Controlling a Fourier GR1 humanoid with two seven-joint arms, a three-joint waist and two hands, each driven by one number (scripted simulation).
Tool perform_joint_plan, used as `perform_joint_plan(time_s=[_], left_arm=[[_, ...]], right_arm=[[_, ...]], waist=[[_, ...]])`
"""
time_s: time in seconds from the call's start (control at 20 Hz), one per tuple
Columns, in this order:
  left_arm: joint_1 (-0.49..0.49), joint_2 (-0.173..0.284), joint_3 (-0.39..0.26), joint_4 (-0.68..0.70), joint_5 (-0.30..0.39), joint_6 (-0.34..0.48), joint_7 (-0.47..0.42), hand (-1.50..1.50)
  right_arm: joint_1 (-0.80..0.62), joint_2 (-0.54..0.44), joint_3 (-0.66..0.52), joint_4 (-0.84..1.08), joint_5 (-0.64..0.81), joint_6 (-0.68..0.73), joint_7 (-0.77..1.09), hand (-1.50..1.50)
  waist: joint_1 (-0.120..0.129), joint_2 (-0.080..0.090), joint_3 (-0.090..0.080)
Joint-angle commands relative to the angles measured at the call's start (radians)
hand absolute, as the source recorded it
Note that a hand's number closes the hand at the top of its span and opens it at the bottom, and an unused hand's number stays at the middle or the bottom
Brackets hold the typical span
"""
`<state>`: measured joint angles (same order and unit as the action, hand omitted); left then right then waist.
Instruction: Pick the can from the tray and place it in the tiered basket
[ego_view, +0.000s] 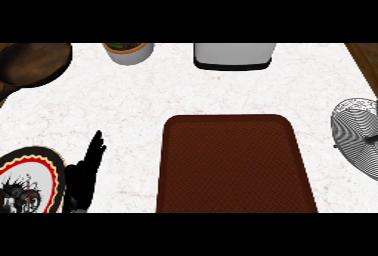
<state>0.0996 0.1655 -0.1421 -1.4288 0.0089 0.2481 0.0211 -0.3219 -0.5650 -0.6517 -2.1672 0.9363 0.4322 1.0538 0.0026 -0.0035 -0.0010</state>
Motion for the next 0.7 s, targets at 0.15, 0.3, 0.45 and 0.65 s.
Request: perform_joint_plan(time_s=[0.15, 0.3, 0.45, 0.65], left_arm=[[-0.057, -0.022, 0.000, -0.015, -0.016, 0.017, 0.066, 0.00], [-0.037, -0.045, 0.004, 0.084, -0.020, 0.006, -0.034, 0.00], [-0.012, -0.012, 0.009, -0.007, -0.005, -0.029, 0.020, 0.00], [-0.020, -0.011, 0.036, 0.057, -0.008, -0.036, -0.027, 0.00]], right_arm=[[-0.091, -0.014, 0.010, 0.189, -0.019, 0.047, 0.044, 1.50], [-0.099, -0.060, -0.027, 0.312, -0.033, 0.037, -0.038, 1.50], [-0.102, -0.028, 0.016, 0.435, 0.034, -0.094, -0.086, 1.50], [-0.085, -0.006, 0.030, 0.530, 0.082, -0.177, -0.113, 1.50]], waist=[[0.002, 0.004, 0.001], [-0.002, 0.004, 0.001], [0.006, 0.005, 0.001], [0.005, 0.005, 0.001]])
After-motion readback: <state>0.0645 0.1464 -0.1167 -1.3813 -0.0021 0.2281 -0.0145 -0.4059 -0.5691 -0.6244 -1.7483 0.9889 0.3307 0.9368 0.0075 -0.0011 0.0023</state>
